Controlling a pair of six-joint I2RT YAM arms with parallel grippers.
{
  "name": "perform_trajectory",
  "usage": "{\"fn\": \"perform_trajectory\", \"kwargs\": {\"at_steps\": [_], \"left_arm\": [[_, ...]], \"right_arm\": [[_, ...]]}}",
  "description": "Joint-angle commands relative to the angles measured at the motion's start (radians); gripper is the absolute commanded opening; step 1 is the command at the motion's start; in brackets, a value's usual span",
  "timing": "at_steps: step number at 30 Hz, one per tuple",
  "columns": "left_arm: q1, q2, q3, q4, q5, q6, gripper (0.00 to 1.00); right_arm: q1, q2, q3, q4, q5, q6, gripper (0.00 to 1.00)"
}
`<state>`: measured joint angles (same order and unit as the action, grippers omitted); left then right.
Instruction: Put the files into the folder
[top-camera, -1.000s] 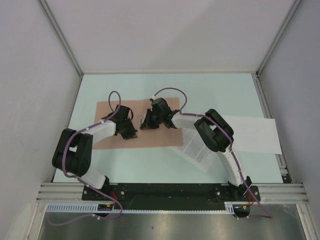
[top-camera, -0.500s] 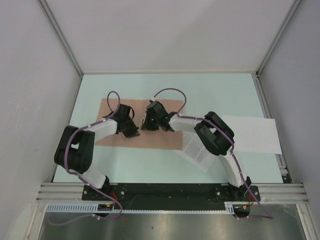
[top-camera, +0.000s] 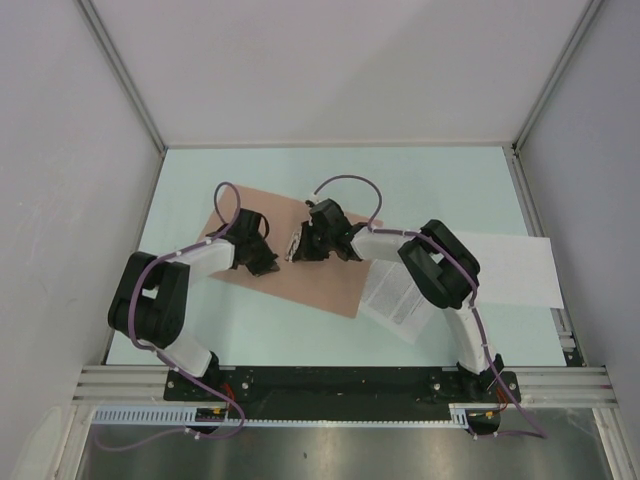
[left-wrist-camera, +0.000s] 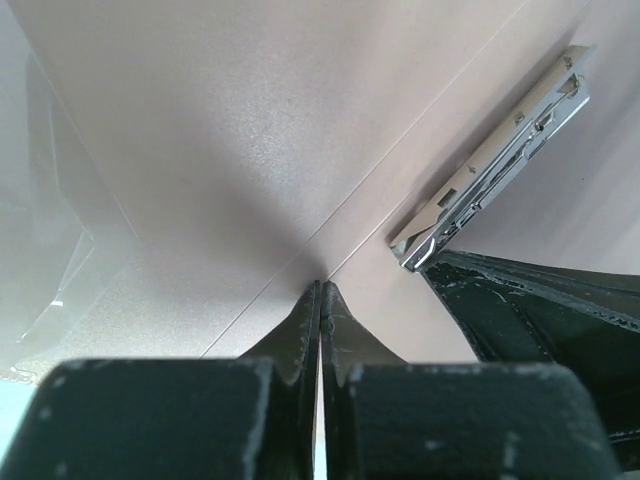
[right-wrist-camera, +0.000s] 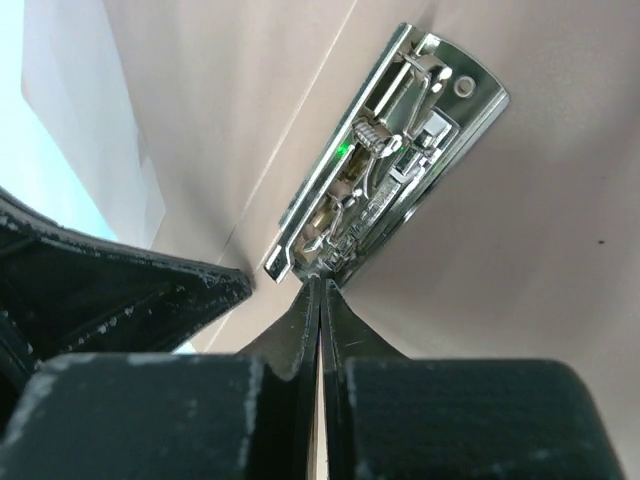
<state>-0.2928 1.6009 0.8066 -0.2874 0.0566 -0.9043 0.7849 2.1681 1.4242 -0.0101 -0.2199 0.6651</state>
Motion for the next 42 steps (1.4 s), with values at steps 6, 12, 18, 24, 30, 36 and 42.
{"fn": "perform_trajectory", "kwargs": {"at_steps": [6,12,18,24,30,36,42], "left_arm": [[-0.017,-0.009,-0.073,-0.010,0.035,0.035,0.06],[-0.022,-0.062,-0.196,0.051,0.035,-0.047,0.06],[-0.040,-0.102,-0.241,0.067,0.040,-0.103,0.05],[-0.057,-0.127,-0.241,0.056,0.026,-0.114,0.06],[-0.058,-0.147,-0.253,0.050,0.011,-0.116,0.06],[-0.058,-0.154,-0.259,0.050,0.000,-0.111,0.05],[-0.063,-0.179,-0.251,0.044,-0.012,-0.088,0.05]], "right_arm": [[-0.092,-0.002,-0.137,0.185,-0.274,0.122,0.21],[-0.089,0.010,-0.136,0.231,-0.325,0.137,0.33],[-0.046,-0.011,-0.136,0.251,-0.300,0.159,0.34],[-0.047,0.025,-0.136,0.314,-0.306,0.220,0.25],[-0.067,0.029,-0.136,0.294,-0.283,0.209,0.25],[-0.075,0.041,-0.136,0.323,-0.309,0.232,0.16],[-0.075,0.061,-0.136,0.357,-0.335,0.246,0.02]]}}
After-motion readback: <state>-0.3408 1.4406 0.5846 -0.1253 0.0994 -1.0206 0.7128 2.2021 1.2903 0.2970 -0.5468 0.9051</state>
